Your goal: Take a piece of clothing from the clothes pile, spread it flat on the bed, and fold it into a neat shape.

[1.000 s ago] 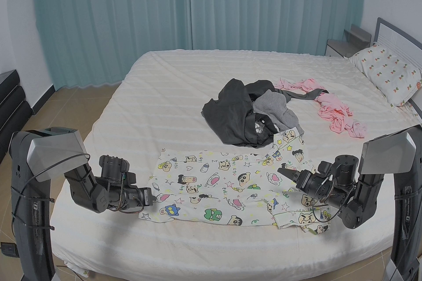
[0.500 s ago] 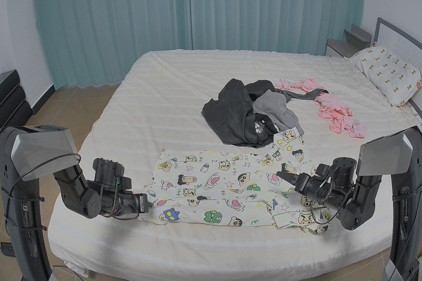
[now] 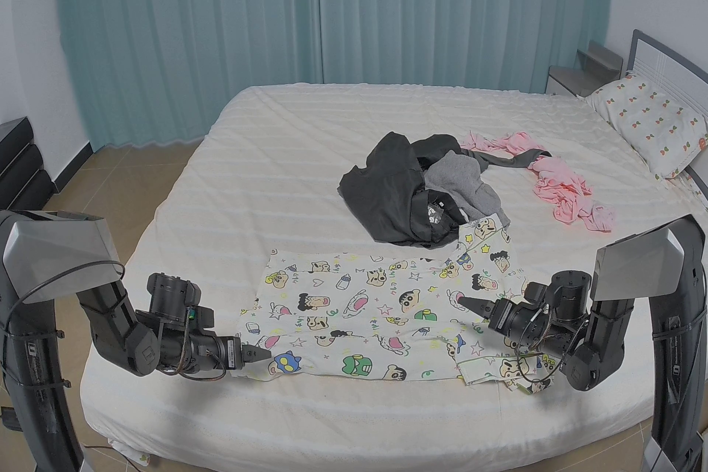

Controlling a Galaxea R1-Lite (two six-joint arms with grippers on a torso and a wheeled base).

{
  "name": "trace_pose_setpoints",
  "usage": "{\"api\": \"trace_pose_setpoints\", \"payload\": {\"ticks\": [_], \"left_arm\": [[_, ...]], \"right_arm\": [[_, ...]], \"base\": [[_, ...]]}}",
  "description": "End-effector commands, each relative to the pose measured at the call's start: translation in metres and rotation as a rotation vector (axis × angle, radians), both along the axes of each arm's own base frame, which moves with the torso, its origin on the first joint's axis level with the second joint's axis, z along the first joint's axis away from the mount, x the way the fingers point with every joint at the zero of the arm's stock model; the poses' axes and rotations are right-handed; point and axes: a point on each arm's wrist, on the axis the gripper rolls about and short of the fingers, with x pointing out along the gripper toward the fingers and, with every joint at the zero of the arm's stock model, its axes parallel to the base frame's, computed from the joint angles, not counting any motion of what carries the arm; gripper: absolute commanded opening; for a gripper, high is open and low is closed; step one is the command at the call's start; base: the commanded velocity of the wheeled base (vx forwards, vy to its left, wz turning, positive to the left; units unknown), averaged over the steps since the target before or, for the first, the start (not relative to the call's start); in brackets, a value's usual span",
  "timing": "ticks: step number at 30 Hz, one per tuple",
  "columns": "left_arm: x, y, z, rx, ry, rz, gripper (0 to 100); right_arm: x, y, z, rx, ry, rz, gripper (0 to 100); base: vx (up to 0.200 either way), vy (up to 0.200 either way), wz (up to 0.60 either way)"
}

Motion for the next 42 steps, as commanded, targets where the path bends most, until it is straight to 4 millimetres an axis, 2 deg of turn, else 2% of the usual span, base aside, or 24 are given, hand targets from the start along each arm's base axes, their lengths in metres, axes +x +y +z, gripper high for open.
{"api": "trace_pose_setpoints", "payload": {"ticks": [1,4,5,7,13,20,21,27,42], "left_arm": [[0.006,0.002,0.006,-0.011,-0.061,0.014,100],[0.022,0.005,0.005,-0.018,-0.119,0.033,100],[0.022,0.005,0.005,-0.018,-0.119,0.033,100],[0.038,0.003,-0.003,-0.019,-0.129,0.038,100],[0.05,-0.002,-0.022,-0.007,-0.077,0.029,100],[0.053,-0.004,-0.025,-0.004,-0.056,0.026,100],[0.053,-0.004,-0.025,-0.004,-0.056,0.026,0],[0.051,-0.003,-0.025,-0.002,-0.048,0.03,0],[0.024,0.001,0.009,0.057,0.029,-0.019,0]], "right_arm": [[0.001,-0.004,0.014,0.004,-0.045,-0.009,100],[-0.002,-0.01,0.017,0.004,-0.043,-0.014,100],[-0.002,-0.01,0.017,0.004,-0.043,-0.014,100],[-0.003,-0.009,0.009,-0.001,-0.019,-0.006,100],[-0.004,-0.006,0.006,-0.009,-0.013,0.006,100],[-0.004,-0.006,0.005,-0.009,-0.011,0.009,100],[-0.003,-0.006,0.005,-0.009,-0.011,0.007,100],[-0.002,-0.006,-0.001,-0.012,-0.002,0.006,100],[-0.002,-0.006,-0.002,-0.014,-0.002,0.005,100]], "base": [[0.0,0.0,0.0],[0.0,0.0,0.0],[0.0,0.0,0.0],[0.0,0.0,0.0],[0.0,0.0,0.0],[0.0,0.0,0.0],[0.0,0.0,0.0],[0.0,0.0,0.0],[0.0,0.0,0.0]]}}
